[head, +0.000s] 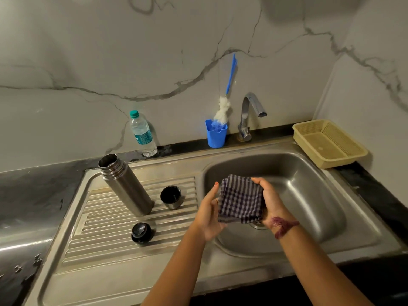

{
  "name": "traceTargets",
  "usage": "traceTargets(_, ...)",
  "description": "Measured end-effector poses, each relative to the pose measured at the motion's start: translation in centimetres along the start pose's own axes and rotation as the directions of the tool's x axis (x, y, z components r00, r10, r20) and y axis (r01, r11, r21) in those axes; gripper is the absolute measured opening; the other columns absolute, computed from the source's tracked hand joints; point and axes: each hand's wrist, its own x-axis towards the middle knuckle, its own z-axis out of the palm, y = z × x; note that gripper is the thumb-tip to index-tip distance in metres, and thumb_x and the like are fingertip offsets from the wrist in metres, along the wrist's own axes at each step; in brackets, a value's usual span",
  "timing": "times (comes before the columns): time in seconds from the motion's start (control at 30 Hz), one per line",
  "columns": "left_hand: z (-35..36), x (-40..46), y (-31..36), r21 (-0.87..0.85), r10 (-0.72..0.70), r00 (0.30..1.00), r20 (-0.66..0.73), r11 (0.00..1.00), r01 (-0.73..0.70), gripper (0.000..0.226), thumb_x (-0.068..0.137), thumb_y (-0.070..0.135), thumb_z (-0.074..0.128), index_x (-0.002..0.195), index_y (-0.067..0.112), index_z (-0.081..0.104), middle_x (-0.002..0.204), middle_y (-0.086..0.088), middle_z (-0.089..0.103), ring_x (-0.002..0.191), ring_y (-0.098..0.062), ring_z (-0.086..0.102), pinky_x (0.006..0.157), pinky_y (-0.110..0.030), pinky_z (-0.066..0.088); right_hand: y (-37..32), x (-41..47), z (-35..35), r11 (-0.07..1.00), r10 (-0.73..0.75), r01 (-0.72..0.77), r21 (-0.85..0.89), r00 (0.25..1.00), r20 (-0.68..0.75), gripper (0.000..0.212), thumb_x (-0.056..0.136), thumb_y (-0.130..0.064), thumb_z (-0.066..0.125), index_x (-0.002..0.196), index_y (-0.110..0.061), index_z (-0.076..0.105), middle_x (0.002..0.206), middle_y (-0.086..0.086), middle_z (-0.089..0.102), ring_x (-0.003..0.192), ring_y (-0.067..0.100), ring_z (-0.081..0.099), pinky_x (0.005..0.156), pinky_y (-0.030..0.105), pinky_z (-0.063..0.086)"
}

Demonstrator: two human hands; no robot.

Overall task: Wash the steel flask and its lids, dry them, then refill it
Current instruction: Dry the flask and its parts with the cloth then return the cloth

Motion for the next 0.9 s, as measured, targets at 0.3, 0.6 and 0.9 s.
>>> traceTargets(0.3,2.4,2.9,-2.1,-0.074,0.027,0.997,-0.077,0.997,-0.033,0.045,0.096,0.034,0.049,0.127,0.005,0.06,0.12,-0.018,0.069,0.107,-0.033,0.066,0.088,-0.045,0.056,-1.7,0.1,-2.9,0.758,-0.432,0.261,-0.598,0.888,-0.16,0.053,0.09,-0.022,0.062,0.137,-0.009,0.041,0.13,0.005,0.052,0.105,0.016,0.057,0.075,0.017,0.046)
traceTargets(0.6,8.4,6.1,-2.0,0.217,0.166,0.979,-0.119,0.966,-0.138,0.034,0.106,0.027,0.039,0.119,0.009,0.065,0.11,-0.015,0.073,0.103,-0.03,0.069,0.091,-0.046,0.055,-3.9,-0.1,-6.5,0.655,-0.509,0.377,-0.655,0.86,-0.014,0.012,0.092,-0.03,0.059,0.102,-0.026,0.065,0.099,-0.009,0.067,0.099,0.011,0.064,0.073,0.017,0.05)
traceTargets(0.9,14.2,8.6,-3.0,0.33,0.107,0.987,-0.117,0.942,-0.062,0.032,0.104,0.03,0.047,0.106,0.01,0.071,0.103,-0.013,0.075,0.096,-0.03,0.07,0.096,-0.048,0.052,-6.6,0.0,-9.8,0.974,-0.219,0.221,-0.046,0.975,0.047,0.053,0.098,-0.05,0.034,0.122,-0.012,0.062,0.117,0.007,0.068,0.111,0.018,0.063,0.087,0.03,0.048)
